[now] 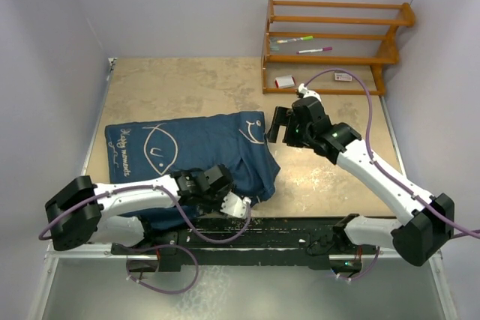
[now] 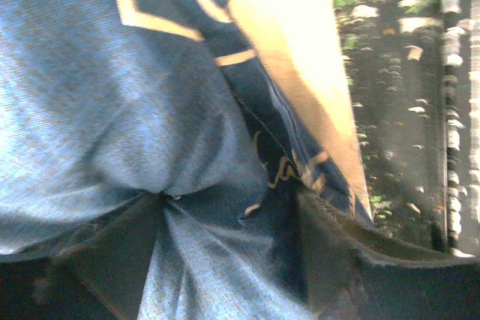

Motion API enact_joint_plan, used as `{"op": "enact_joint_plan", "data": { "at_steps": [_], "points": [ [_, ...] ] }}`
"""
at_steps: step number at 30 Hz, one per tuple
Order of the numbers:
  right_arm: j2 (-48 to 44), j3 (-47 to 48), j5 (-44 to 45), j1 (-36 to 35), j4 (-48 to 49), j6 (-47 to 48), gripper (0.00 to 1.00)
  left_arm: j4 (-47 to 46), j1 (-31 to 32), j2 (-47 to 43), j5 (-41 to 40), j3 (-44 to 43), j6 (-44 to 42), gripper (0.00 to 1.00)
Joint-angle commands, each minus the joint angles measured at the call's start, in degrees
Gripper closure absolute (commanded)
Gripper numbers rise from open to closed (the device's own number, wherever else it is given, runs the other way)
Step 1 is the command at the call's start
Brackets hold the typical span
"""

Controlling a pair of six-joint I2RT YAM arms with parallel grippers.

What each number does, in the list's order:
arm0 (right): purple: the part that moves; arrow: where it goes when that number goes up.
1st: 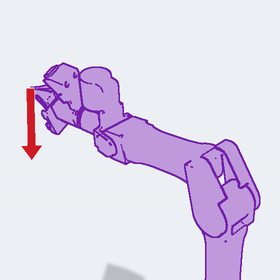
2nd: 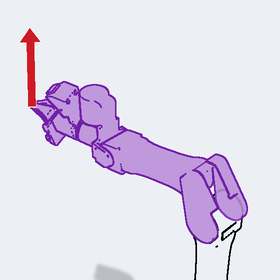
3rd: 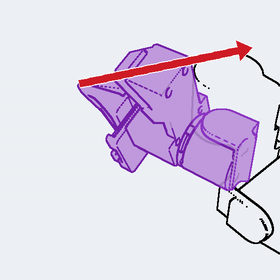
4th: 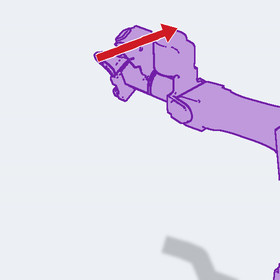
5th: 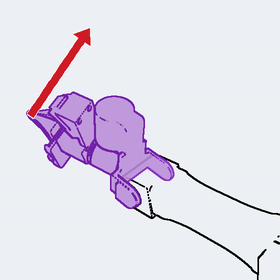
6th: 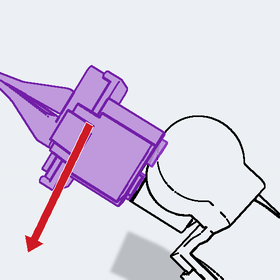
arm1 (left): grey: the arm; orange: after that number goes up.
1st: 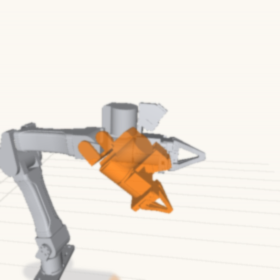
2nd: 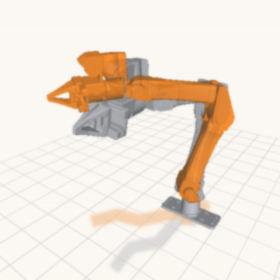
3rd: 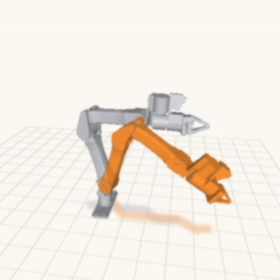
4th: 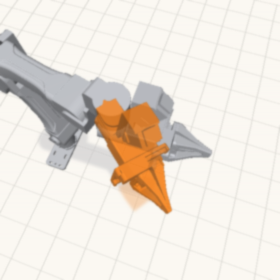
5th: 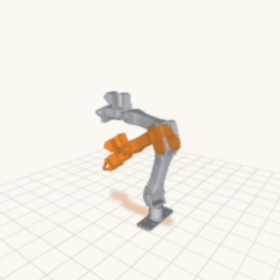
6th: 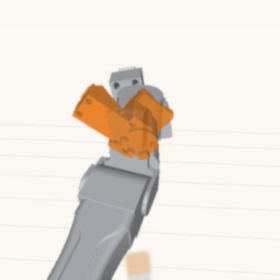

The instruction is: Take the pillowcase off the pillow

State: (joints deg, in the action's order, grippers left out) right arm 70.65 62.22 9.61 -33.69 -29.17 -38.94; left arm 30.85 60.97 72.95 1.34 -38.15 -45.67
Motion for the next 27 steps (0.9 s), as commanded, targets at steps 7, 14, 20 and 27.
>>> {"op": "enact_joint_plan", "data": {
  "at_steps": [7, 14, 20, 27],
  "points": [
    [-3.07, -1.27, -2.64, 0.03, 5.20, -1.56, 0.00, 0.55, -3.75, -9.31, -3.54, -1.41, 0.40, 1.00],
    [-7.28, -2.85, -5.81, -0.42, 12.09, 7.15, 0.00, 16.52, -18.92, -16.96, 17.72, -27.11, -6.07, 1.00],
    [-14.44, -10.68, -4.41, -5.17, 27.14, 19.16, 0.00, 28.07, -24.48, -7.80, 19.94, -47.13, -0.54, 1.00],
    [-11.99, -9.76, -0.02, -10.66, 28.75, 24.14, 0.00, 31.29, -25.53, -9.81, 19.47, -39.23, -0.68, 1.00]
  ]
}}
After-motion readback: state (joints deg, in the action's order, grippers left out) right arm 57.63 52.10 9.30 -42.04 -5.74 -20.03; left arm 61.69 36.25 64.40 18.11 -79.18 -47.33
